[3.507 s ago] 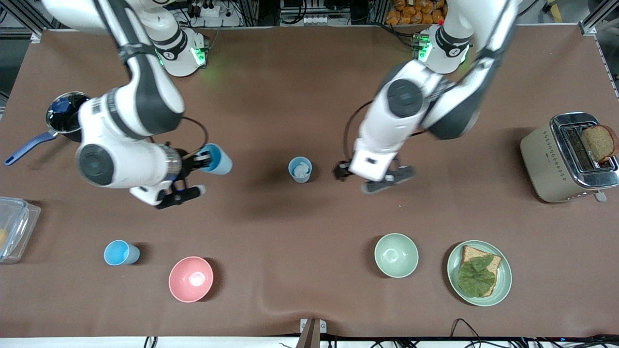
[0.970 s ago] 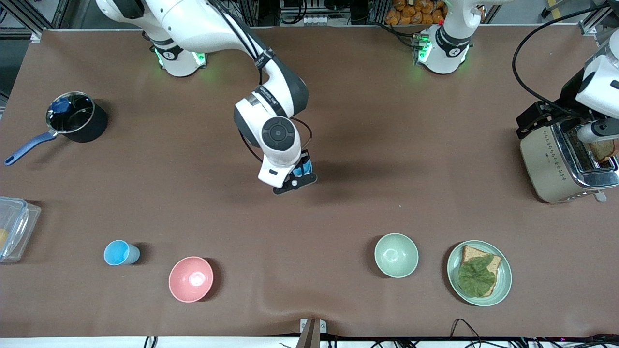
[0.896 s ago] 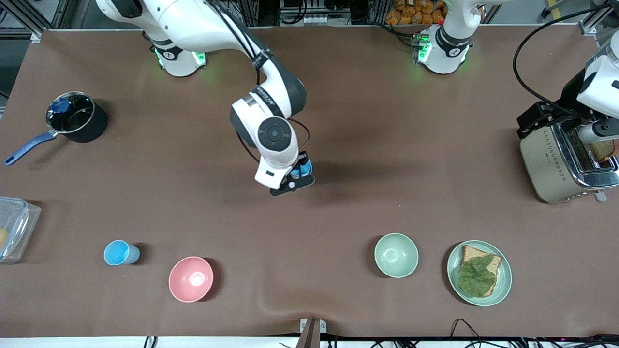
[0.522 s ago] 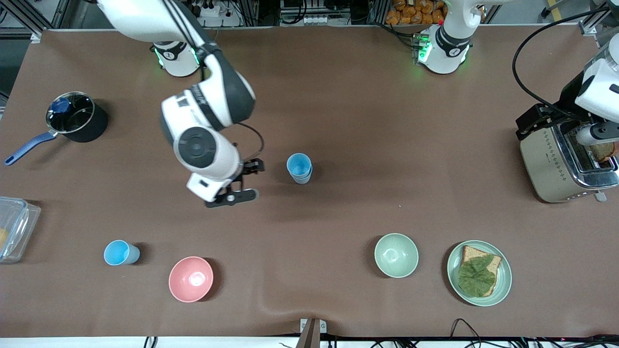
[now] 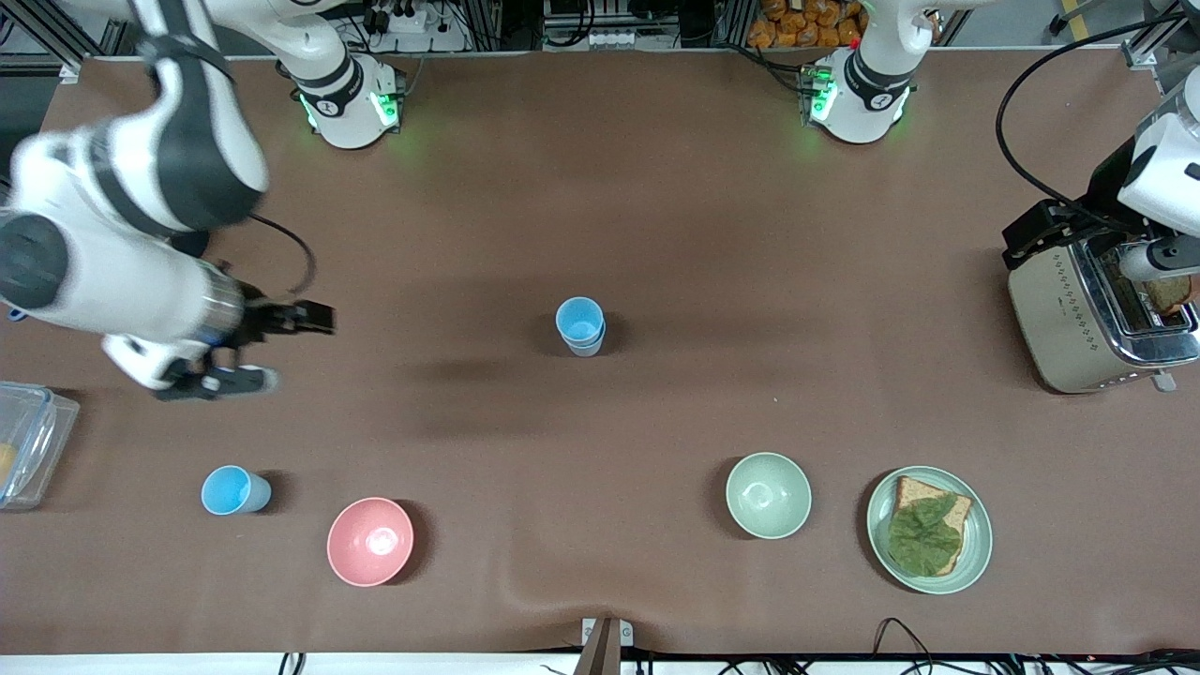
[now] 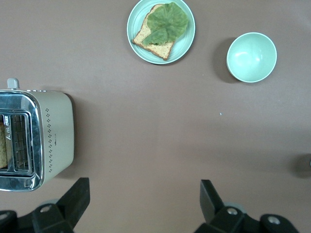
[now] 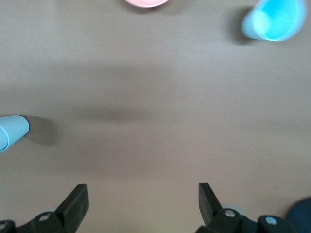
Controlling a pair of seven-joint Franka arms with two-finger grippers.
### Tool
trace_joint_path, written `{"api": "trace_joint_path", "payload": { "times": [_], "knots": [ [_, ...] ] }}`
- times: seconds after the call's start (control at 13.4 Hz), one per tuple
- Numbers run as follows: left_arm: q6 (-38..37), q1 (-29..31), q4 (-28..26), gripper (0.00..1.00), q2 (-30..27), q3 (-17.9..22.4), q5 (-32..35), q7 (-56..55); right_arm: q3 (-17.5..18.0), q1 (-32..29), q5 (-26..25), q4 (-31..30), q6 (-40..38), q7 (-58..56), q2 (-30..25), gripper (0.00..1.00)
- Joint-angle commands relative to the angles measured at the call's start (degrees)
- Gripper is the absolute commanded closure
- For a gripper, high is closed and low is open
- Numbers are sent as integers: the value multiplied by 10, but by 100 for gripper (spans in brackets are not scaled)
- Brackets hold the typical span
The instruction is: Stack blue cups with both arms
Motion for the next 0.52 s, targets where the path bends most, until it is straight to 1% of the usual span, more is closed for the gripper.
{"api": "trace_joint_path", "payload": {
  "times": [0.0,0.15,0.22,0.37,0.45],
  "knots": [
    [-19,3,17,0,3,2,-11,14,15,-51,-15,-84,7,-30,-112,0],
    [-26,3,18,0,2,1,-10,14,18,-79,-36,-91,-10,-66,-145,0],
    [-27,3,22,0,1,2,-9,14,27,-91,-41,-90,-25,-68,-154,0],
    [-38,3,28,0,1,0,-11,14,65,-128,-62,-90,-34,-98,-168,0],
    [-38,3,28,0,1,-1,-12,15,72,-136,-62,-87,-34,-99,-169,0]
  ]
}}
